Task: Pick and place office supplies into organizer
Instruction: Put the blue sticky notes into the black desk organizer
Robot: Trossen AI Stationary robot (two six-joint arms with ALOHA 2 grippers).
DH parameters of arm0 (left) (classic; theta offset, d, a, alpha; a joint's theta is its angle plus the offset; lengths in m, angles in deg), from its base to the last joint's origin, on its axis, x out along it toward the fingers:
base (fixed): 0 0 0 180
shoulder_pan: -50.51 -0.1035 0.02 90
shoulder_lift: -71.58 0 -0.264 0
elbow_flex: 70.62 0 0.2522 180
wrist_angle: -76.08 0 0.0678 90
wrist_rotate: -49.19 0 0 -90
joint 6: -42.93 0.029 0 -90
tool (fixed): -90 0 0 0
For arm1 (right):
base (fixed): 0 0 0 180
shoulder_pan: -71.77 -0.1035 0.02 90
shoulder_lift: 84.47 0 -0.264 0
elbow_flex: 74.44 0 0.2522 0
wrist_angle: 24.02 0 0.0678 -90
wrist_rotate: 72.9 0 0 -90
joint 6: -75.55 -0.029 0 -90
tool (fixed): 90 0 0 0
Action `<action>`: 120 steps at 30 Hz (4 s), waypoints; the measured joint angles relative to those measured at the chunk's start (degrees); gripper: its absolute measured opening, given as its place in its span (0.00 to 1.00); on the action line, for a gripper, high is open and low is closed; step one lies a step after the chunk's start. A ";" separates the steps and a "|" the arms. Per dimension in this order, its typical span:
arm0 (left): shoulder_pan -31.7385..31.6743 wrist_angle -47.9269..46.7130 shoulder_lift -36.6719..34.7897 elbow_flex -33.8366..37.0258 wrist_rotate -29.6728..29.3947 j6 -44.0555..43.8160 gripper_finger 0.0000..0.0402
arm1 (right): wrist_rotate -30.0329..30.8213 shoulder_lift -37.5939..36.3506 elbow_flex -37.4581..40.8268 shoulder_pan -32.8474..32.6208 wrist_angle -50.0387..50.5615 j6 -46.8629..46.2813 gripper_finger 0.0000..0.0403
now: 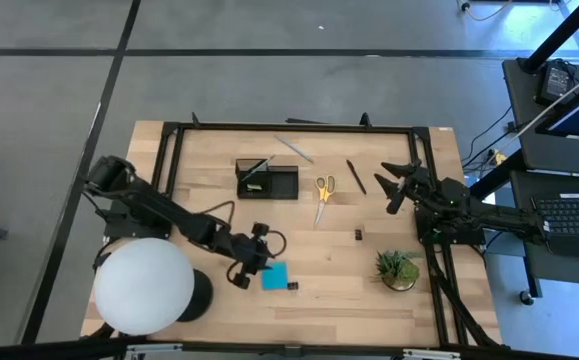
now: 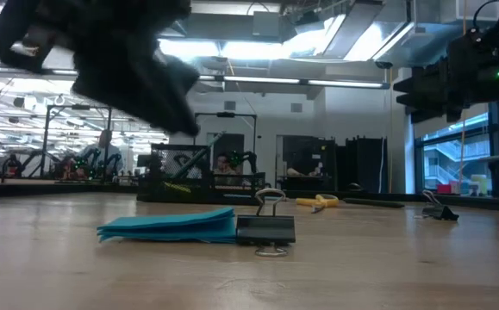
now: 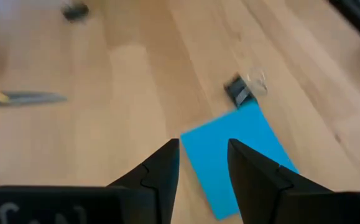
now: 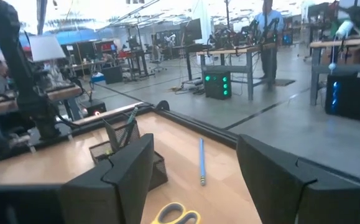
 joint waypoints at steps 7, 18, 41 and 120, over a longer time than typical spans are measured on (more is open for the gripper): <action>0.58 -1.54 6.96 -2.31 3.31 -0.31 0.32 | 0.00 0.00 0.01 0.00 0.00 -2.65 0.58; 0.50 -2.88 12.63 -4.23 5.87 2.57 0.32 | 0.00 0.01 0.01 0.00 0.00 -2.63 0.58; -10.39 -11.82 12.62 -4.13 -14.07 48.89 0.32 | 0.02 0.01 0.01 -0.02 0.00 -2.26 0.58; 0.35 -29.39 26.79 -24.64 -34.50 -6.54 0.37 | -2.99 0.00 0.01 -0.02 0.23 -5.84 0.58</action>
